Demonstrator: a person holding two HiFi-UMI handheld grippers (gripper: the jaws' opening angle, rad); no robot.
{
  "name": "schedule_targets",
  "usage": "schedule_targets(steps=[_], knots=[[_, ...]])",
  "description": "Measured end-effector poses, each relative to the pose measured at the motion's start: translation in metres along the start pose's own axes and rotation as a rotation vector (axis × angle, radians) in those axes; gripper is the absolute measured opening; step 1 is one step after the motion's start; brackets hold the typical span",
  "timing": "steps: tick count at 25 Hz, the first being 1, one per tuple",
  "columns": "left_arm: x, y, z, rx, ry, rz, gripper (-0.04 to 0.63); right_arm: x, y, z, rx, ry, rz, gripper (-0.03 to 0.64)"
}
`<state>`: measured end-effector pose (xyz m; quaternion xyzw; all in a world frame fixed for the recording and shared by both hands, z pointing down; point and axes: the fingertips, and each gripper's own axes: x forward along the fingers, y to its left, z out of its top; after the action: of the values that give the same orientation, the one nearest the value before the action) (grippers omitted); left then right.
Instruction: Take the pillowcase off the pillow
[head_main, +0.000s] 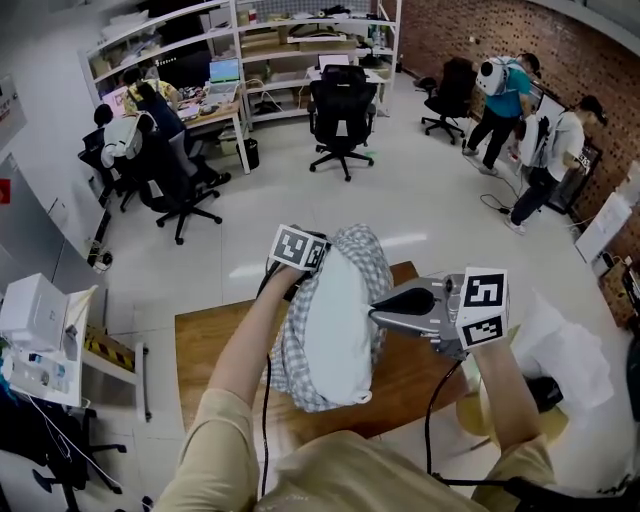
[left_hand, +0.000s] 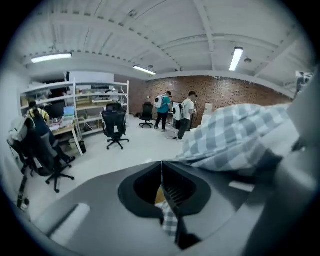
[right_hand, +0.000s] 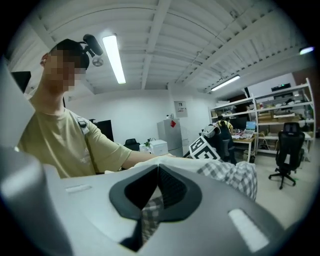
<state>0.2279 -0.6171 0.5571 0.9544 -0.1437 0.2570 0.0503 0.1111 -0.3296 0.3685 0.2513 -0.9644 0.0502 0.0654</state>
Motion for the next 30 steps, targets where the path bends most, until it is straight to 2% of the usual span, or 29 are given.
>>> schedule_targets(steps=[3,7,9,12,14,16,19,20,21,23,26,30], knots=[[0.002,-0.011,-0.017,-0.079,-0.055,-0.091,0.025,-0.008,-0.027,-0.013,0.09,-0.06,-0.066,0.003],[-0.064,-0.009,-0.012,-0.203,-0.234,-0.209,0.15,-0.031,-0.073,0.002,0.23,-0.223,-0.214,0.003],[-0.114,-0.02,-0.017,-0.24,-0.32,-0.281,0.246,-0.043,-0.093,0.009,0.262,-0.275,-0.285,0.004],[-0.189,-0.07,-0.022,-0.18,-0.471,-0.373,0.252,-0.062,-0.114,0.018,0.283,-0.32,-0.359,0.005],[-0.213,-0.114,-0.036,-0.128,-0.51,-0.409,0.25,-0.072,-0.127,0.02,0.299,-0.342,-0.39,0.005],[-0.217,-0.148,-0.054,-0.088,-0.505,-0.39,0.216,-0.072,-0.136,0.019,0.319,-0.36,-0.395,0.005],[-0.2,-0.164,-0.079,-0.039,-0.464,-0.251,0.196,-0.059,-0.138,0.018,0.333,-0.371,-0.359,0.005],[-0.192,-0.163,-0.082,-0.029,-0.458,-0.186,0.156,-0.056,-0.137,0.018,0.334,-0.372,-0.344,0.005],[-0.186,-0.161,-0.083,-0.021,-0.458,-0.126,0.075,-0.055,-0.136,0.02,0.337,-0.377,-0.328,0.005],[-0.174,-0.156,-0.09,-0.012,-0.45,-0.053,0.026,-0.053,-0.133,0.024,0.345,-0.393,-0.289,0.005],[-0.143,-0.145,-0.127,0.014,-0.359,0.003,0.017,-0.05,-0.123,0.033,0.337,-0.396,-0.203,0.003],[-0.11,-0.156,-0.174,-0.003,-0.312,-0.013,0.014,-0.05,-0.127,0.023,0.416,-0.439,-0.137,0.003]])
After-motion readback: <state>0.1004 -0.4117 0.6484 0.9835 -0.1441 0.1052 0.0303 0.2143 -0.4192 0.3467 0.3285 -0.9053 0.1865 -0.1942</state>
